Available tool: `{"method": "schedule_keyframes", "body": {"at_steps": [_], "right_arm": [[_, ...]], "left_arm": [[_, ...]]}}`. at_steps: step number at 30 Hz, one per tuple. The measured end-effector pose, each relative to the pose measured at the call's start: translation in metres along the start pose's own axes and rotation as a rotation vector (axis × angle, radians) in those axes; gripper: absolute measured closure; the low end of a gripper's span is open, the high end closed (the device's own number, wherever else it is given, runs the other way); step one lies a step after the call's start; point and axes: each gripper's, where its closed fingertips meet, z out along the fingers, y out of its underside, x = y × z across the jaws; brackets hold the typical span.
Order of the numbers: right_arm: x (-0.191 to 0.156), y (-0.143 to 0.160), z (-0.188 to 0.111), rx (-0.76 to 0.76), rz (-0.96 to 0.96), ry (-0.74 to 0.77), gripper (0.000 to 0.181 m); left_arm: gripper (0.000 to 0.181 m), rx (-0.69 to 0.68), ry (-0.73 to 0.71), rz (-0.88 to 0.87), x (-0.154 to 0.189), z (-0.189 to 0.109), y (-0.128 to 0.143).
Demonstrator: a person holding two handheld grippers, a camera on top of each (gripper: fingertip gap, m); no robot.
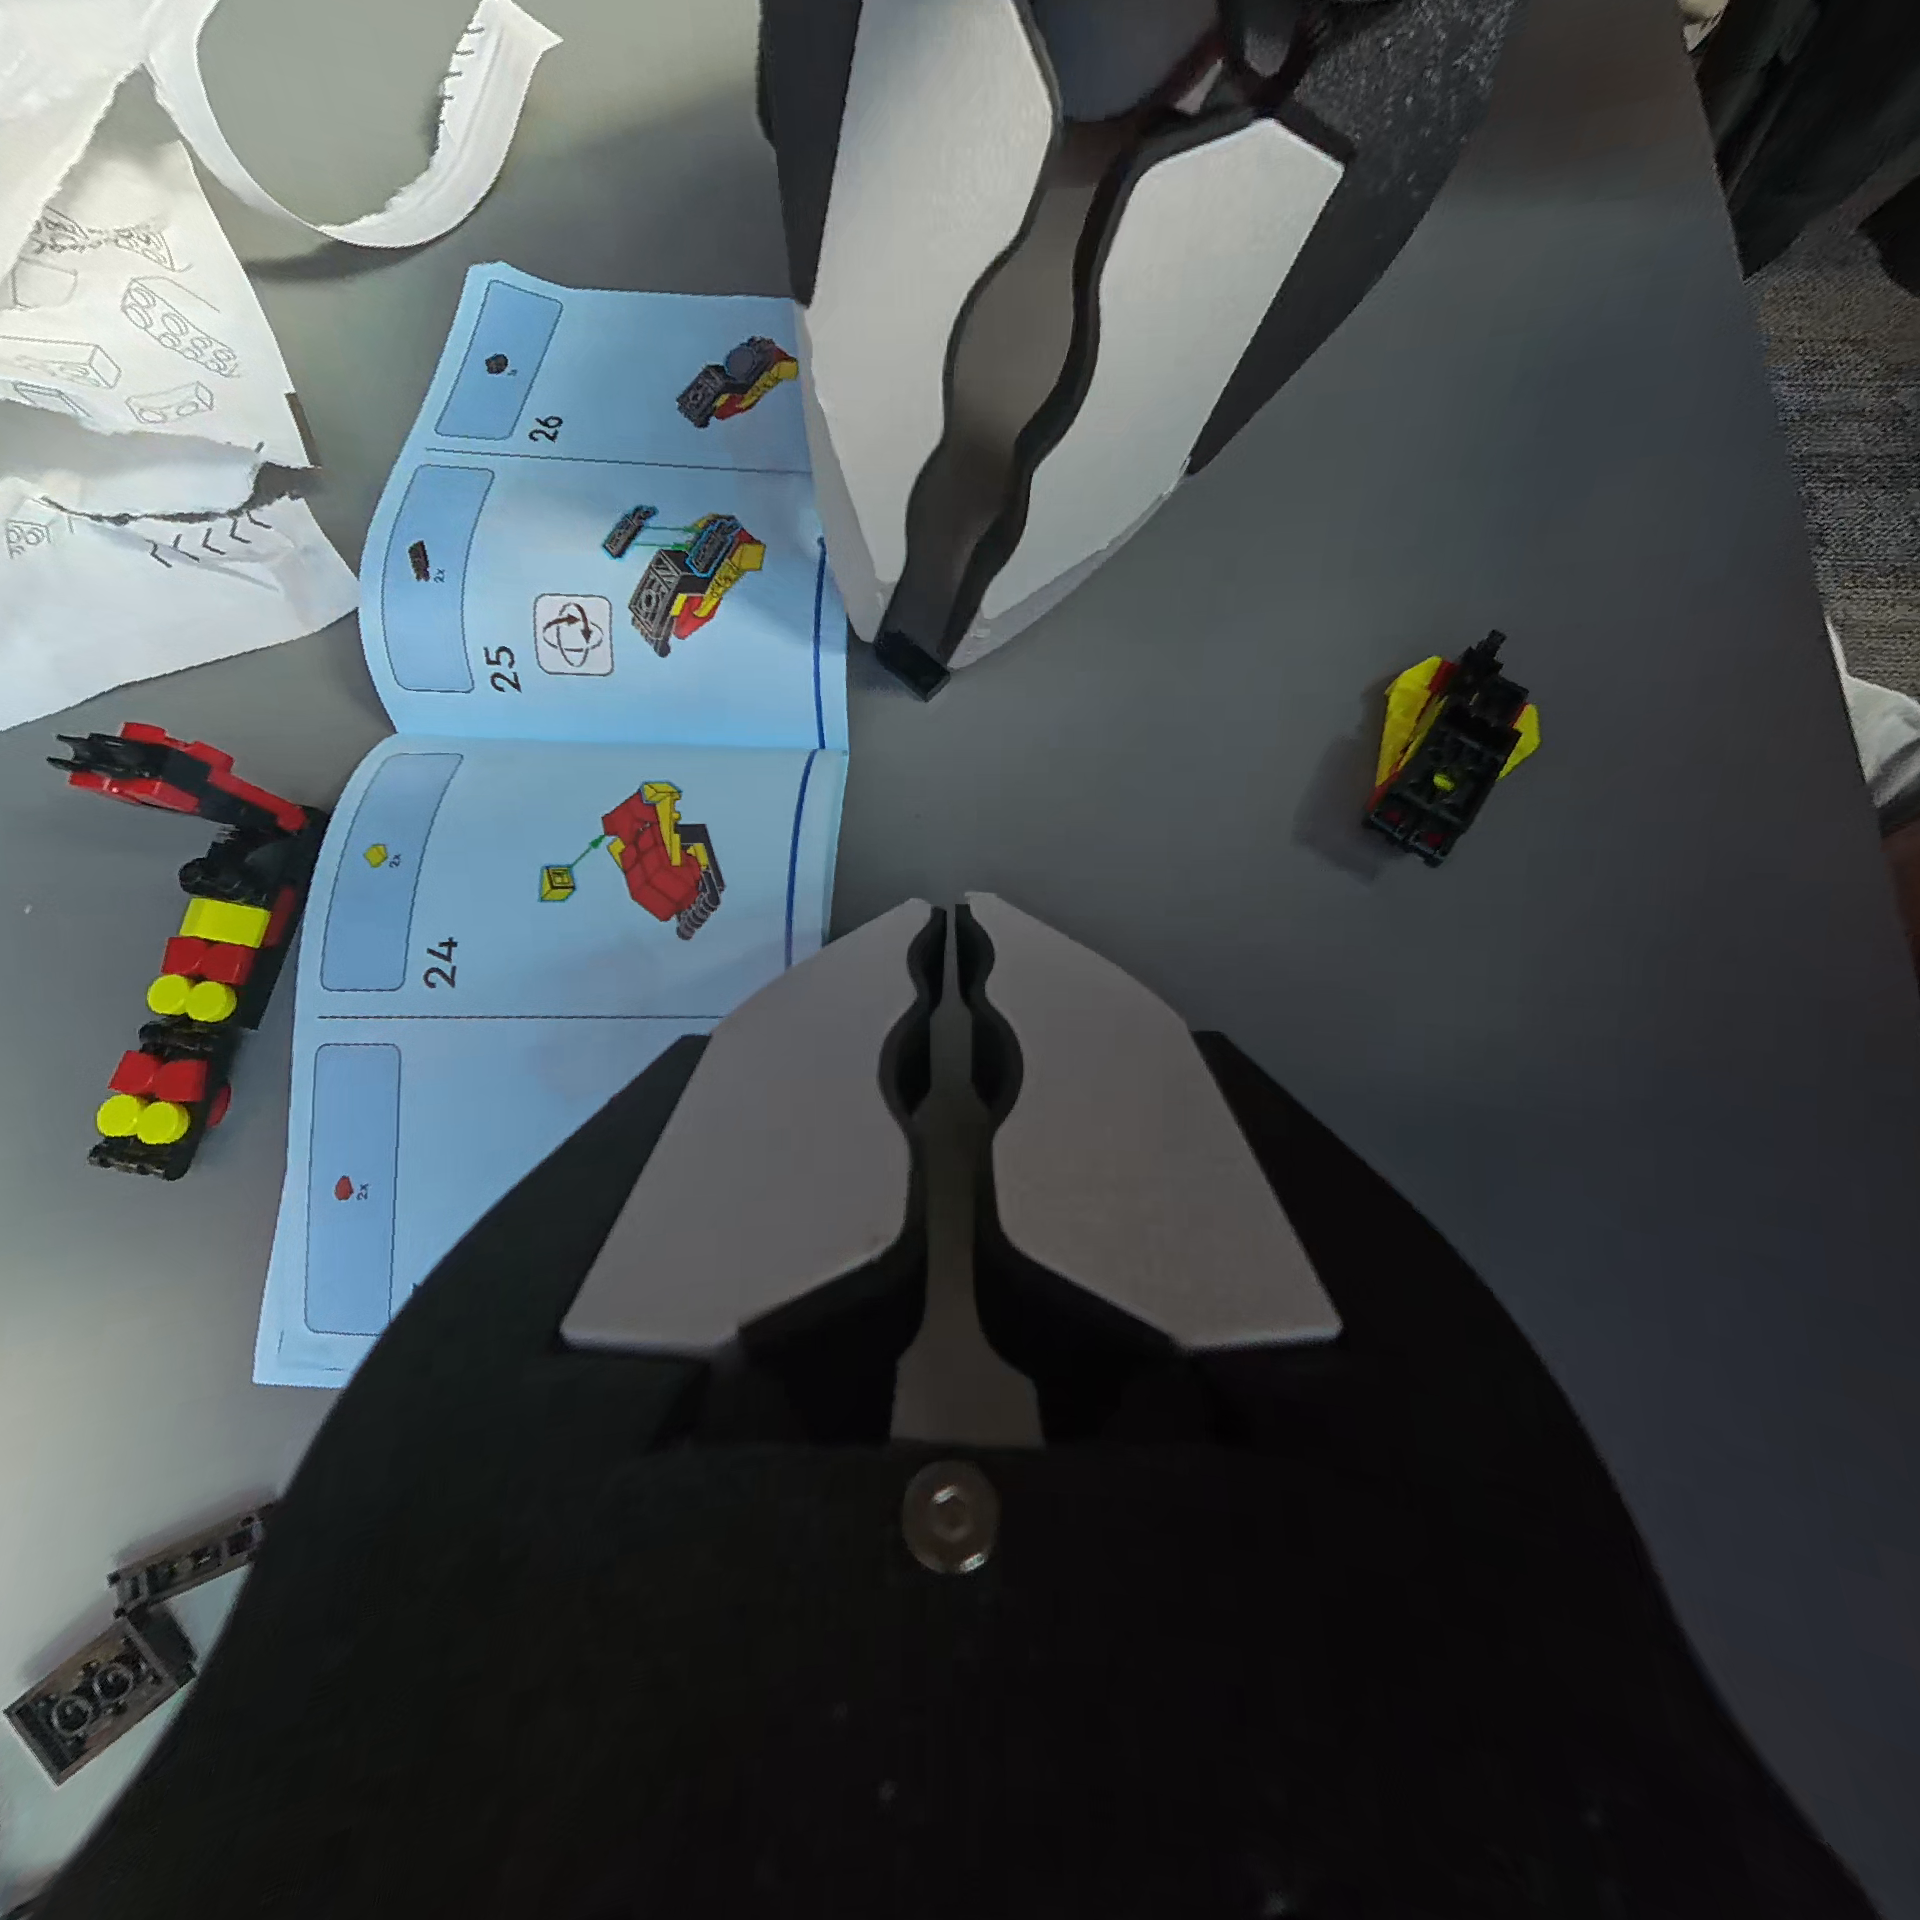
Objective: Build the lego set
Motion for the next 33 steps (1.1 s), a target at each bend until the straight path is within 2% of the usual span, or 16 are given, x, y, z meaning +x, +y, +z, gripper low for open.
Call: {"method": "schedule_keyframes", "body": {"at_steps": [1, 3, 7, 9, 11, 13, 17, 19, 22, 26, 33], "right_arm": [[0.0, -0.001, 0.002, 0.004, -0.019, -0.025, 0.168], [-0.004, 0.007, 0.006, -0.044, -0.055, -0.101, 0.17], [-0.009, 0.008, 0.007, -0.028, -0.037, -0.186, 0.173], [-0.011, 0.007, 0.006, -0.042, 0.03, -0.212, 0.174], [-0.014, 0.003, 0.001, -0.046, 0.184, -0.243, 0.174], [-0.018, -0.016, -0.015, 0.098, 0.39, -0.309, 0.174], [-0.022, -0.056, -0.06, 0.443, 0.841, -0.562, 0.175], [-0.023, -0.068, -0.081, 0.587, 0.953, -0.69, 0.175], [-0.018, -0.073, -0.102, 0.71, 1.068, -0.819, 0.175], [-0.029, -0.073, -0.102, 0.647, 1.06, -0.841, 0.175], [-0.035, -0.072, -0.098, 0.551, 1.035, -0.828, 0.174]], "left_arm": [[0.18, 0.001, 0.002, 0.0, 0.001, 0.0, 0.0], [0.18, 0.0, 0.014, 0.001, 0.004, -0.001, -0.001], [0.18, 0.001, 0.022, 0.004, 0.008, -0.004, -0.002], [0.18, 0.004, 0.014, 0.007, 0.007, -0.005, -0.002], [0.18, 0.015, -0.005, 0.012, 0.005, -0.005, -0.003], [0.18, 0.082, -0.015, 0.041, 0.008, -0.008, -0.013], [0.177, 0.364, -0.076, 0.188, 0.02, -0.027, -0.058], [0.173, 0.477, -0.109, 0.325, 0.029, -0.037, -0.079], [0.17, 0.517, -0.154, 0.539, 0.043, -0.04, -0.093], [0.168, 0.512, -0.164, 0.667, 0.053, -0.035, -0.099], [0.177, 0.483, -0.067, 0.688, 0.065, -0.031, -0.095]]}}
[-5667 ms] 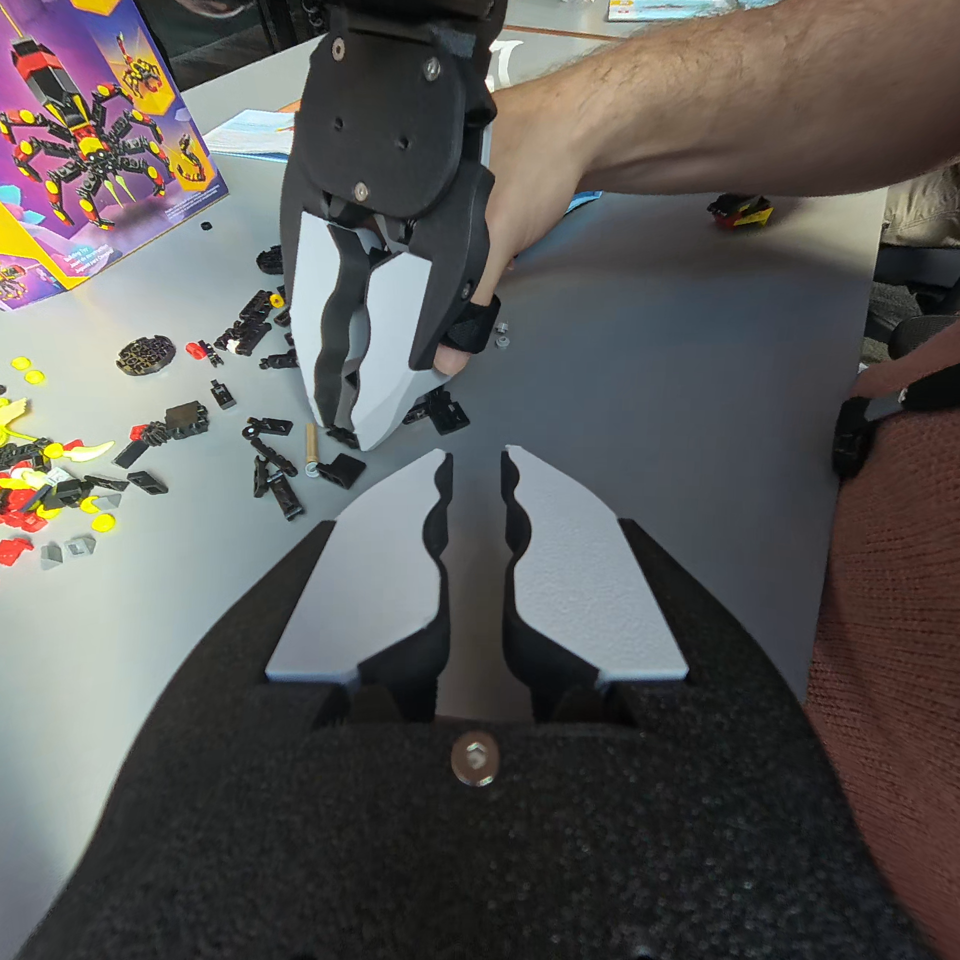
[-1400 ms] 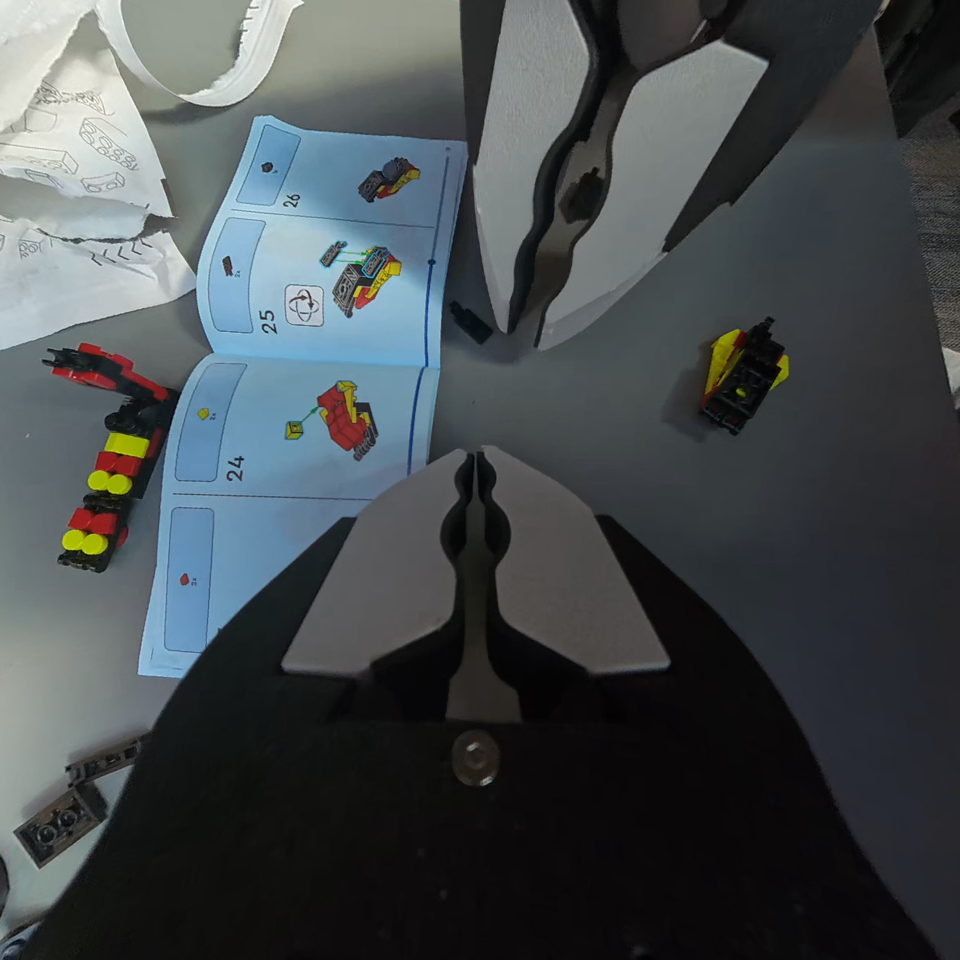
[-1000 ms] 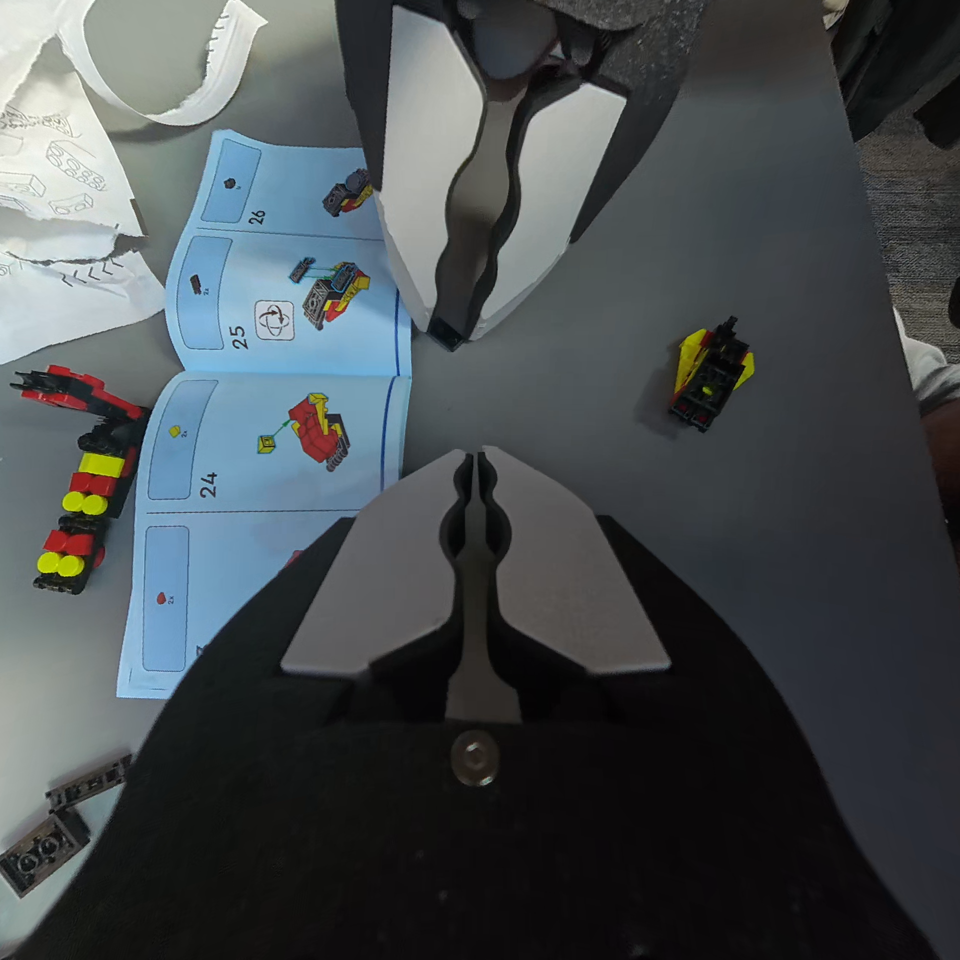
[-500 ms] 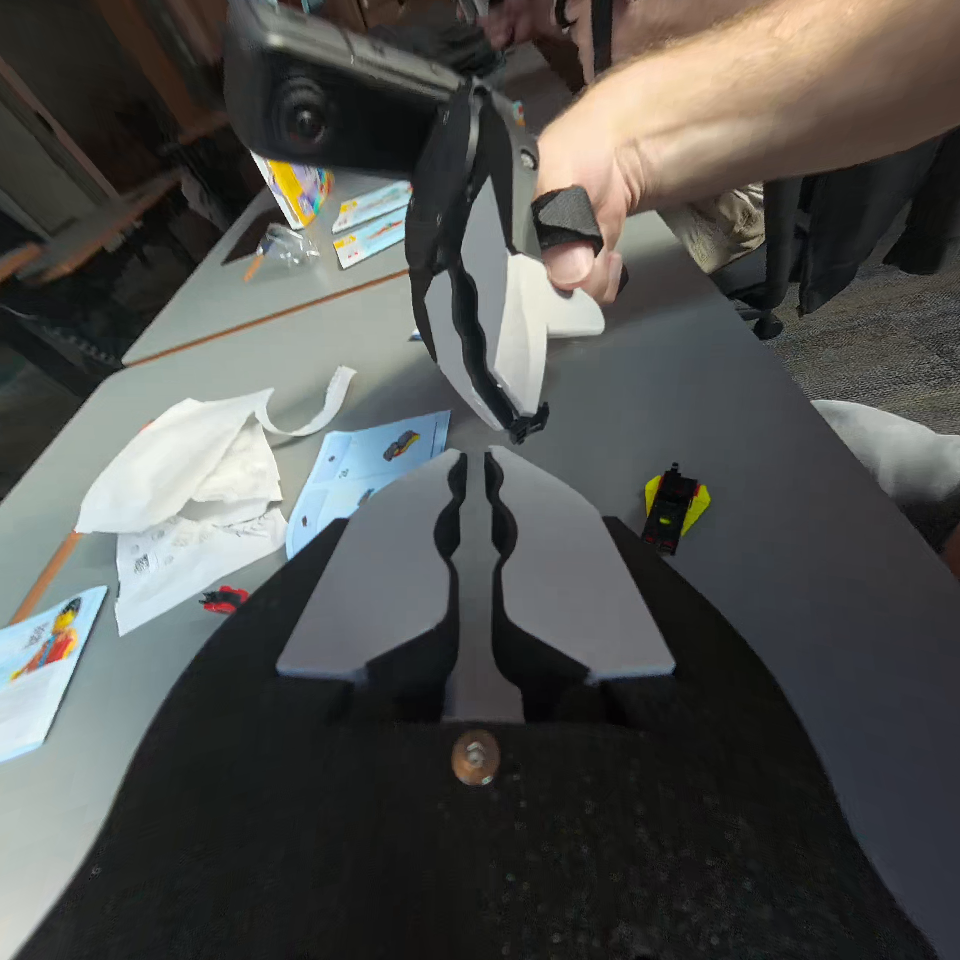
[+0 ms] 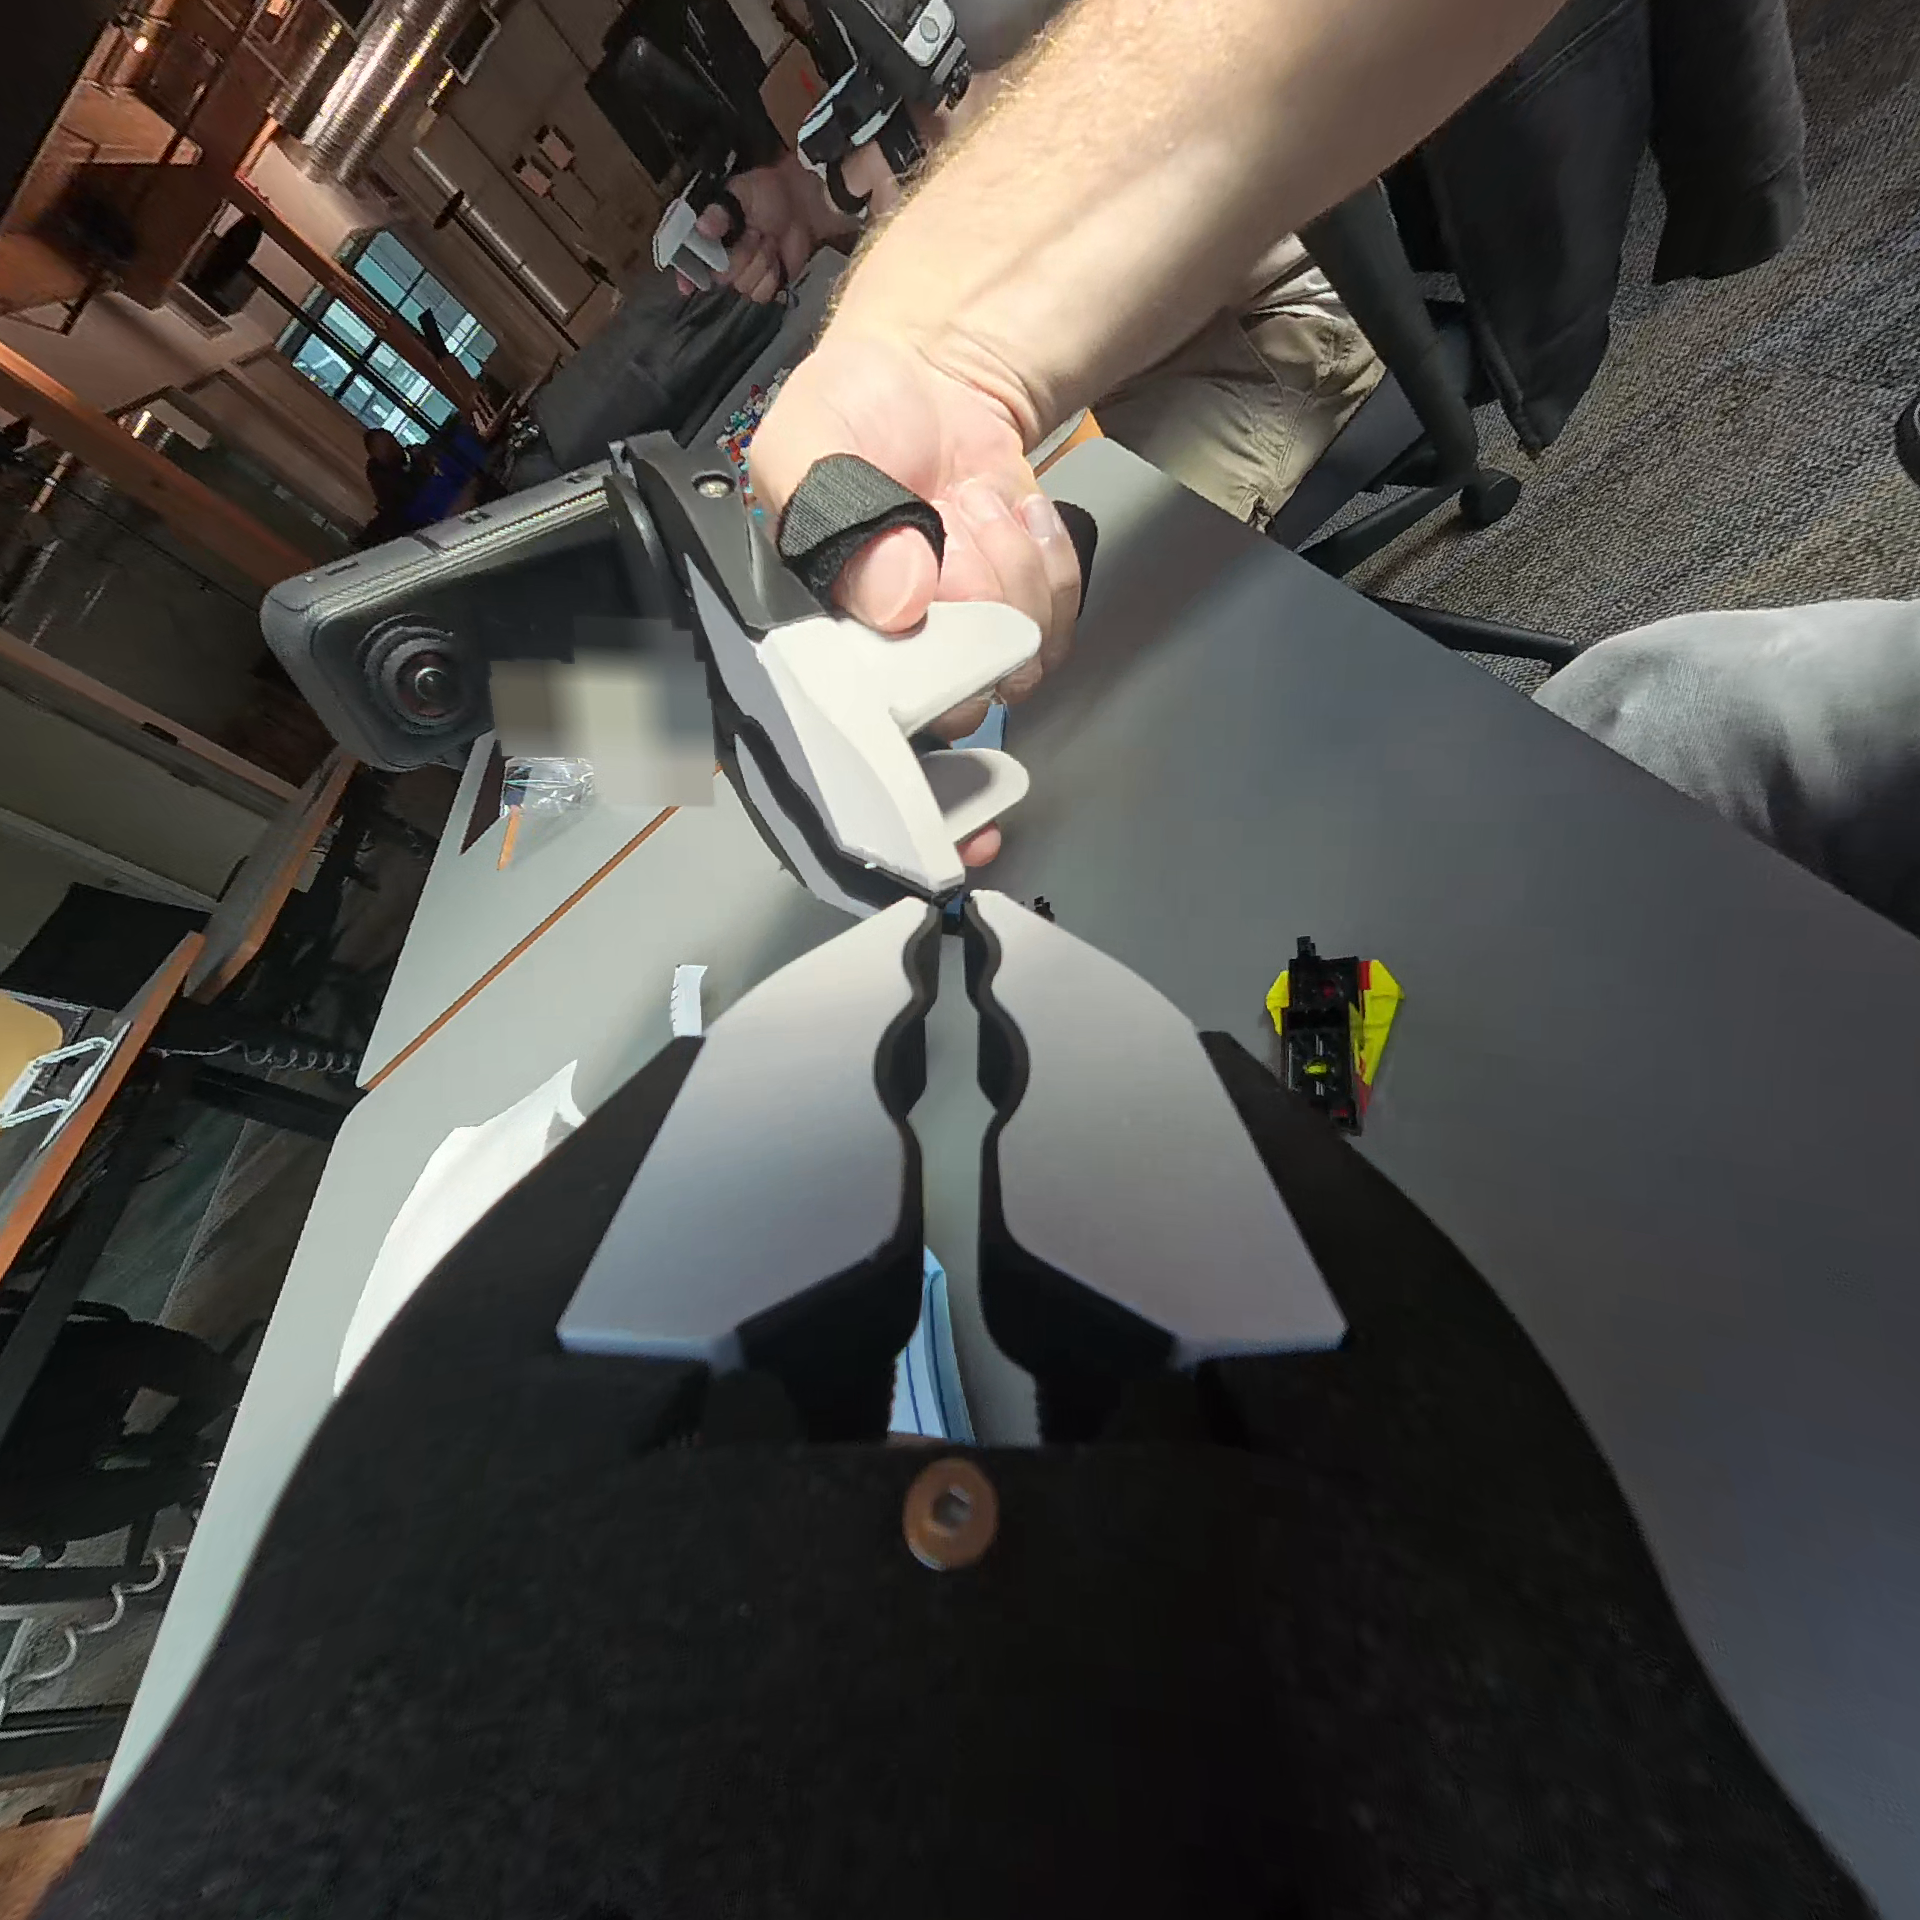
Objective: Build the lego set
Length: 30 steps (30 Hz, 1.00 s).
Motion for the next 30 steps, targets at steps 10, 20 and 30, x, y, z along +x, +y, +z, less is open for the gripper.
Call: {"method": "schedule_keyframes", "body": {"at_steps": [10, 20, 30], "right_arm": [[0.029, -0.014, -0.039, 0.386, -0.564, 0.746, 0.159], [0.027, -0.002, -0.011, 0.19, -1.354, 1.406, 0.161], [0.029, 0.0, -0.011, 0.152, -1.34, 1.333, 0.169]], "left_arm": [[0.178, 0.167, -0.046, -1.034, -0.017, -0.013, 0.021], [0.178, 0.279, 0.012, -1.473, -0.009, 0.004, 0.026], [0.178, 0.265, 0.033, -1.471, -0.004, 0.007, 0.025]]}}
